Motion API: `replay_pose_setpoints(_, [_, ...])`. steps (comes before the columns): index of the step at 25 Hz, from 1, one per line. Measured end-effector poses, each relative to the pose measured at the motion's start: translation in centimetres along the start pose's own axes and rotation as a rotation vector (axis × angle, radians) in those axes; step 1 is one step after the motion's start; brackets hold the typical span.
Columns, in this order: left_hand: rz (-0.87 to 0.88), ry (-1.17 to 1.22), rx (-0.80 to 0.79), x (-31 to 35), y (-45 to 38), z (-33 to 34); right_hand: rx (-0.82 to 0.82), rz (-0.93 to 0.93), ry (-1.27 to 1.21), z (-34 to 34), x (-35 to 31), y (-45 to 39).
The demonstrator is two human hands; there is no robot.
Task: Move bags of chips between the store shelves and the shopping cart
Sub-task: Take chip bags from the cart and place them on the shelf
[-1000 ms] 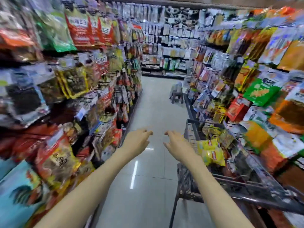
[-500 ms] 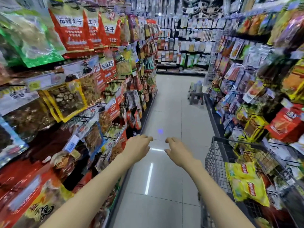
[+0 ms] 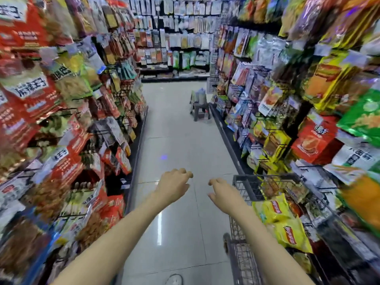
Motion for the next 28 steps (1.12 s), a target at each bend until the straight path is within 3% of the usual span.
replay_pose_setpoints(7, [0.337,-0.021,-0.006,3.0,-18.8,0.7,0.100,0.305,-0.060,-3.9,9.4,-10.0])
replay_pose_setpoints(12, [0.596,-0.028,-0.056,10.7,-26.0,3.4,0.098,0.631,-0.117,-2.9,17.9,-7.8])
replay_pose_setpoints(17, [0.840,-0.052,-0.143,20.3,-30.7,7.3,0.104,0.827,-0.189,-2.0,26.7,-5.0])
replay_pose_setpoints(24, [0.953,-0.054,-0.332,30.0,-35.9,12.8,0.151,1.004,-0.373,-0.9,37.6,-3.0])
replay_pose_setpoints(28, [0.972,-0.013,-0.456,33.4,-36.9,16.5,0.165,1.070,-0.509,2.3,40.6,-2.3])
Point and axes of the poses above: each hand's wrist, its own y-axis away from the middle knuckle, its own z-axis out of the palm, x = y × z, the point moved 3 cm from there along -y, towards the middle knuckle, and after that the axes turned 10 degrees about -y, right-handed, at the moved point
